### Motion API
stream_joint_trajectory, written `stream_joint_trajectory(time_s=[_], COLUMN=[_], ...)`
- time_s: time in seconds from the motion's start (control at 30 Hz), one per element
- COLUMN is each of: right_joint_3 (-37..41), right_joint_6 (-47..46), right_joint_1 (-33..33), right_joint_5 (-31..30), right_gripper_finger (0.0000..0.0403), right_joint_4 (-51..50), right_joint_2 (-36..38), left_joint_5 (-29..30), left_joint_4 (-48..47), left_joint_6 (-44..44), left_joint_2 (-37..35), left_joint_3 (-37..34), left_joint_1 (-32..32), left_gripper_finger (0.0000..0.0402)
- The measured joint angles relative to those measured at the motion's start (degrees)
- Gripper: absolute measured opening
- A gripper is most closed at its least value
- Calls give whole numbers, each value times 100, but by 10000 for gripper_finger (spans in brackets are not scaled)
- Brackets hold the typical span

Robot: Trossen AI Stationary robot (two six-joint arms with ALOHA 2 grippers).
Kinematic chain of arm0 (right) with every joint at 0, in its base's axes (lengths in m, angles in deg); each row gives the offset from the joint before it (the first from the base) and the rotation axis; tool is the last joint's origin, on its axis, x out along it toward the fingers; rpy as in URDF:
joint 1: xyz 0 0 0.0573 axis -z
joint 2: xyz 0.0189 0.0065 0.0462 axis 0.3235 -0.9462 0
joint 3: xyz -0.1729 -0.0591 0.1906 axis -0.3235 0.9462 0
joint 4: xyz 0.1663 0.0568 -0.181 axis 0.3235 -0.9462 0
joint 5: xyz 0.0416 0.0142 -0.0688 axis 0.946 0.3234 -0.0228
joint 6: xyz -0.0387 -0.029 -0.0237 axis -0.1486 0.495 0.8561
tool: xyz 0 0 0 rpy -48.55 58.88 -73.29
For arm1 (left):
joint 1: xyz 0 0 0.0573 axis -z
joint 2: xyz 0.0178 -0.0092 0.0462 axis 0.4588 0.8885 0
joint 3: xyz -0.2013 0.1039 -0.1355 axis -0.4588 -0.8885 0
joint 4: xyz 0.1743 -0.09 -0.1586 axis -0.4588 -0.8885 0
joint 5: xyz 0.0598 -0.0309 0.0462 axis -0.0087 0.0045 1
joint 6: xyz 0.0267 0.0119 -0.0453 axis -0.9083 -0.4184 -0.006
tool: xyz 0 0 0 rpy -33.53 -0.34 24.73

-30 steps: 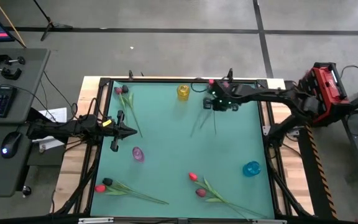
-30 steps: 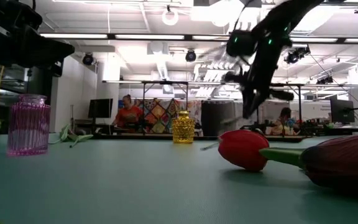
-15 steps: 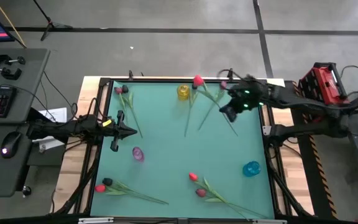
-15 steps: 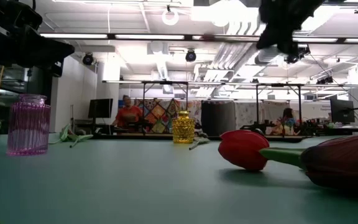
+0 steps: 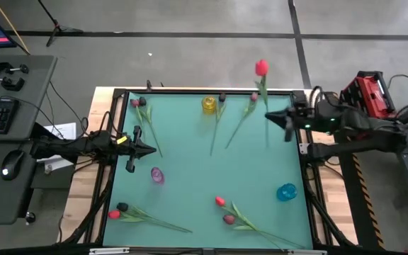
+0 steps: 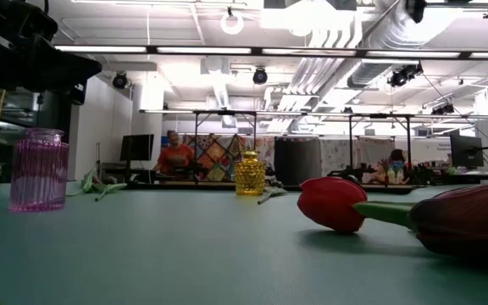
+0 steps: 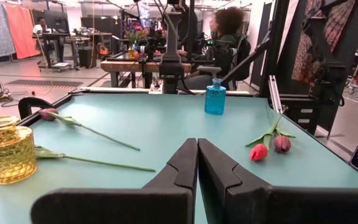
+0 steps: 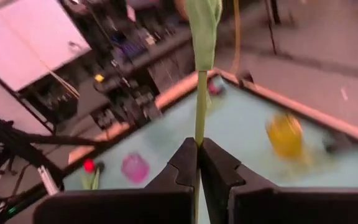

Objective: Sort flowers into vase by color
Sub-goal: Put the top red tulip into the yellow vase

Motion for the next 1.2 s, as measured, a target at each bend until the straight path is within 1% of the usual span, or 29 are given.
stream_joint_trajectory(time_s=[0.1, 0.23, 0.3, 0.33, 0.4, 0.53, 0.6, 0.67, 0.77, 0.93, 1.07, 1.2], right_joint_3=[612, 1301, 1429, 1432, 1346, 734, 371, -13, -526, -991, -1042, -1042], right_joint_6=[461, 1050, 1586, 1879, 2189, 1935, 1988, 2138, 2286, 2595, 2714, 2674], right_joint_1=[190, 786, 1117, 1271, 1587, 2146, 2323, 2436, 2536, 2679, 2761, 2808], right_joint_5=[15, 52, 207, 294, 477, 1114, 1407, 1529, 1554, 1398, 1169, 1155], right_gripper_finger=[0, 0, 0, 0, 0, 0, 0, 0, 0, 0, 0, 0], right_joint_4=[1901, 4511, 5798, 6287, 6855, 7085, 7088, 7053, 6900, 6459, 6275, 6030], right_joint_2=[-508, -1520, -2126, -2443, -3076, -4179, -4698, -5168, -5637, -6005, -6011, -6022], left_joint_5=[0, 1, -1, 0, 1, -1, 1, 0, -1, 1, -1, -1], left_joint_4=[0, 2, 1, 0, 2, 1, 3, 0, 2, 1, 2, 2], left_joint_6=[0, 1, 0, 0, 1, 1, 1, 0, 0, 1, 0, 0], left_joint_2=[0, 1, 0, 0, 0, 0, 0, 1, 1, 1, 1, 0], left_joint_3=[-2, 0, 0, -1, -1, 0, 0, 0, 0, 0, 0, 0], left_joint_1=[0, 0, 0, 0, -1, -1, 0, 0, -2, 0, -1, -2], left_gripper_finger=[0, 0, 0, 0, 0, 0, 0, 0, 0, 0, 0, 0])
